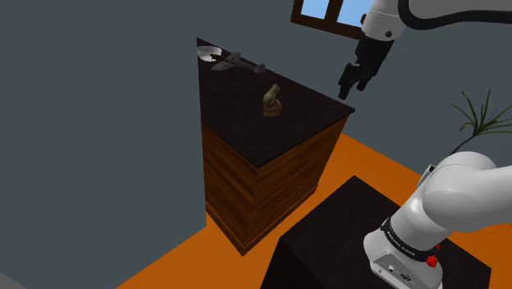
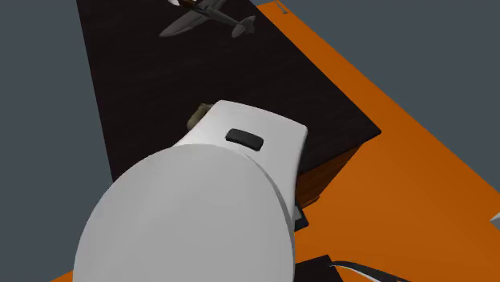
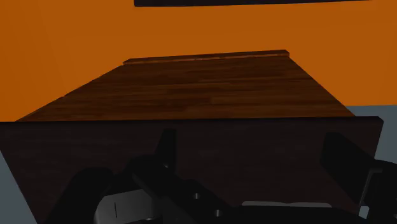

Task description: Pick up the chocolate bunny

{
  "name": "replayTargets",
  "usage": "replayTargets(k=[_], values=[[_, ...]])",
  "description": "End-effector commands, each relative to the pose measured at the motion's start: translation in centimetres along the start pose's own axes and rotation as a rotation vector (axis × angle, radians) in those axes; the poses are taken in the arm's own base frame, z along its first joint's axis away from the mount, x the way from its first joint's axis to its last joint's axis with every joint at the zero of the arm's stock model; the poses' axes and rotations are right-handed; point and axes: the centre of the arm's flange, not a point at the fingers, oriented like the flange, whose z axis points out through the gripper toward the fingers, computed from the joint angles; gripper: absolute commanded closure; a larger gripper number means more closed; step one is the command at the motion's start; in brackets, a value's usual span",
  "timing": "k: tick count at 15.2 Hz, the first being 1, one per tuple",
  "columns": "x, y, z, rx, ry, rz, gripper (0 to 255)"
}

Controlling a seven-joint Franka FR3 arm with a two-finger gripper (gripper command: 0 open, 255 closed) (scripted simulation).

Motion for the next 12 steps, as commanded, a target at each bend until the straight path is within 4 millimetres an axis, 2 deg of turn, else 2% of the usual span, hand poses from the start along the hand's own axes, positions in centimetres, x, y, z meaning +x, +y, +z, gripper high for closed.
replayTargets(k=[1, 12], values=[[0.0, 0.0, 0.0, 0.0, 0.0, 0.0, 0], [14.4, 5.1, 4.8, 0.208, -0.042, -0.041, 0]])
